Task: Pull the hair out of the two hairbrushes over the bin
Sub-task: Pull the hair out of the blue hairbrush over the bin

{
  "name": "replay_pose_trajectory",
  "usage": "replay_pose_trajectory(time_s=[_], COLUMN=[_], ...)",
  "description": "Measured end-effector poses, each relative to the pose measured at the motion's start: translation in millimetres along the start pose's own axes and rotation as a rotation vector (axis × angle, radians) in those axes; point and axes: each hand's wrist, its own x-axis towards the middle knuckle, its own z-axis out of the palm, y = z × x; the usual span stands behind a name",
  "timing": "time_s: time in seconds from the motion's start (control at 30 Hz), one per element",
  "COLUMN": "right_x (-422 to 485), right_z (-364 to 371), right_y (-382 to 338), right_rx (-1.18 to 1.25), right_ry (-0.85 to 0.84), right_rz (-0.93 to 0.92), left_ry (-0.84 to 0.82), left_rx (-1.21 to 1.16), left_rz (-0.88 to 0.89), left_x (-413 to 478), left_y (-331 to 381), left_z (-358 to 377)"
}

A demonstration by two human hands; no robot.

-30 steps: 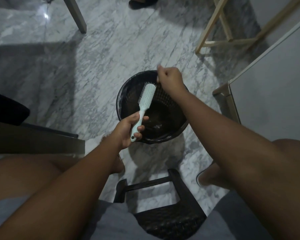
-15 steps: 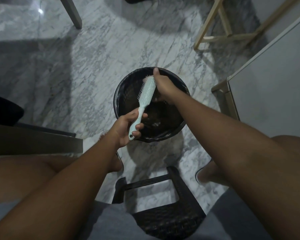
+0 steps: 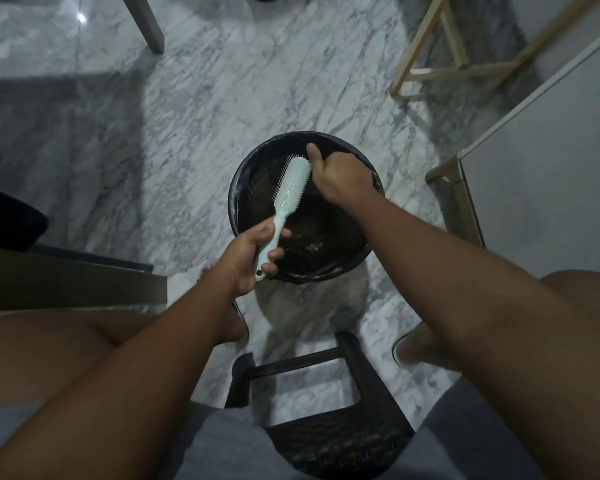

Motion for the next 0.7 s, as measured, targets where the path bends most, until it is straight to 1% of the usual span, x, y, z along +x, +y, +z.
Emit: replay_pose_trajectory(time_s=[0.07, 0.2, 0.33, 0.37, 0.47, 0.57, 0.7], right_x=[3, -11, -43, -48, -49, -41, -37], right_z=[3, 14, 34, 38, 43, 36, 16], right_y=[8, 27, 43, 44, 37, 25, 14], right_rx=[0.017, 0.048, -0.093, -0.09, 0.075, 0.236, 0.256], right_ry=[-0.031, -0.121, -0.351, -0.383, -0.363, -0.3, -0.183], right_rz=[0.009, 0.095, 0.157, 0.171, 0.188, 0.145, 0.04], left_ry=[0.013, -0.043, -0.079, -0.082, -0.047, 0.024, 0.111], left_rx=[-0.034, -0.204, -0.216, -0.205, -0.152, -0.088, 0.044], left_rz=[0.012, 0.044, 0.058, 0.056, 0.053, 0.054, 0.023], left_x=[-1, 1, 1, 2, 3, 4, 7], left_y=[2, 12, 23, 23, 22, 16, 9], left_z=[-4, -7, -1, 1, 6, 11, 21])
